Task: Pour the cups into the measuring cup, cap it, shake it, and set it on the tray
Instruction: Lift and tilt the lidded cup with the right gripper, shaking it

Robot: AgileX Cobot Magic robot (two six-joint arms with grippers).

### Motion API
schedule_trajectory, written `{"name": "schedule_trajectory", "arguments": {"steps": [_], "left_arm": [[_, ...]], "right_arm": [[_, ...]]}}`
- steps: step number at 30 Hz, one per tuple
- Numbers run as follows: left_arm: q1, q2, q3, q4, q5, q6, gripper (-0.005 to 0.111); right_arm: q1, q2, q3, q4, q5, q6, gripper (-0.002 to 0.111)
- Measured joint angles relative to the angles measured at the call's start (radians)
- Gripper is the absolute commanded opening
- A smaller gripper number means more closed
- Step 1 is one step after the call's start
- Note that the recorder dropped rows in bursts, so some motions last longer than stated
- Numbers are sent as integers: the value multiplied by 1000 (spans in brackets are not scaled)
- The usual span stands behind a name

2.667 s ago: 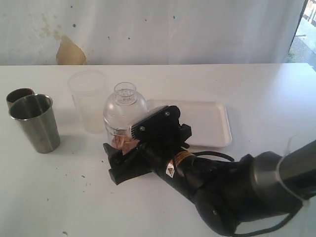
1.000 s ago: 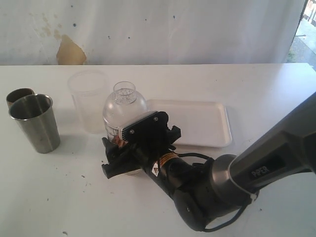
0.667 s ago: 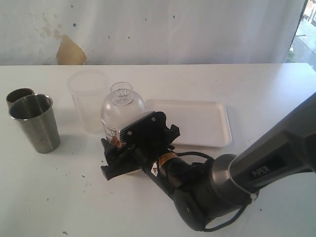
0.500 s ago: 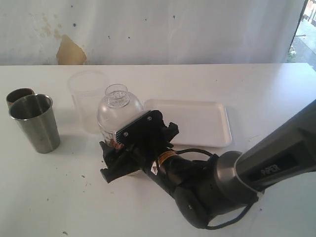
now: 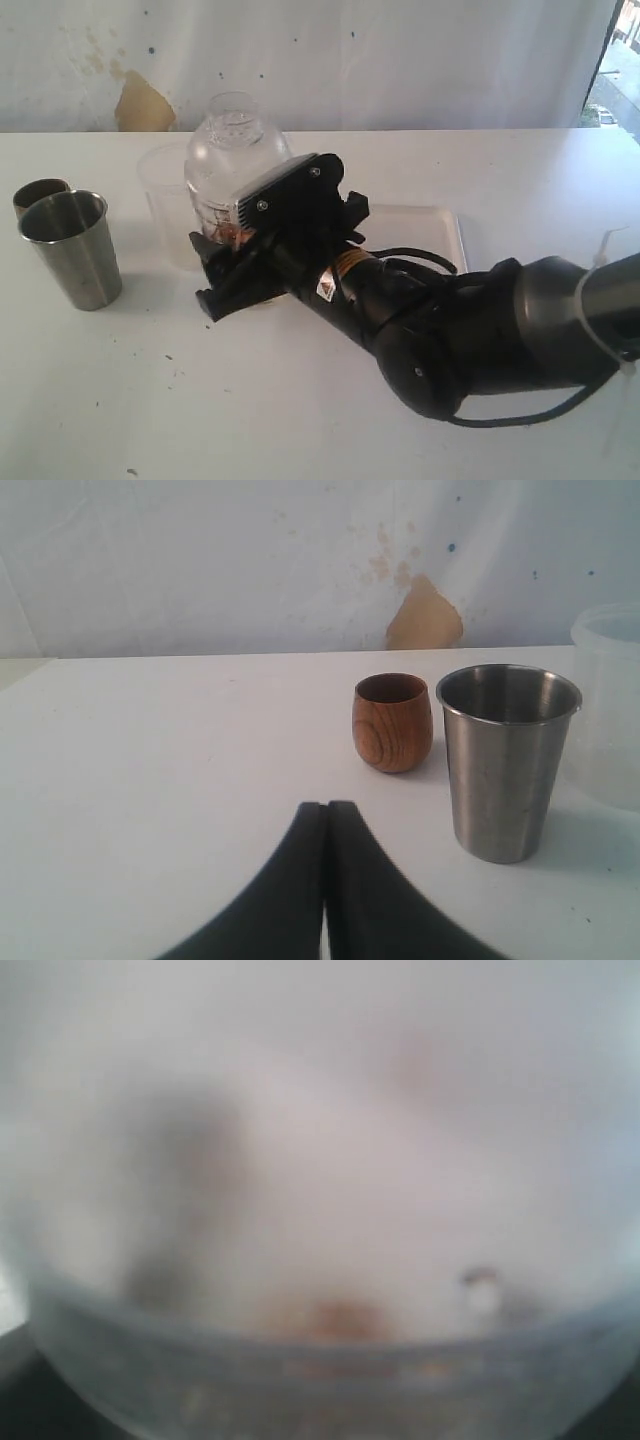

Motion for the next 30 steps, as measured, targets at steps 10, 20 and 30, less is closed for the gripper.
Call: {"name": "schedule_trajectory", "arguments": {"steps": [10,20,30], "left_arm": [[0,0,0,0,0,0,0],[0,0,0,0,0,0,0],[0,0,0,0,0,0,0]], "right_arm": [[-40,-29,-15,-10,34,72,0],[-22,-58,-21,-8,155,-55,0],[3,72,-21,-247,-19,211,0]]}}
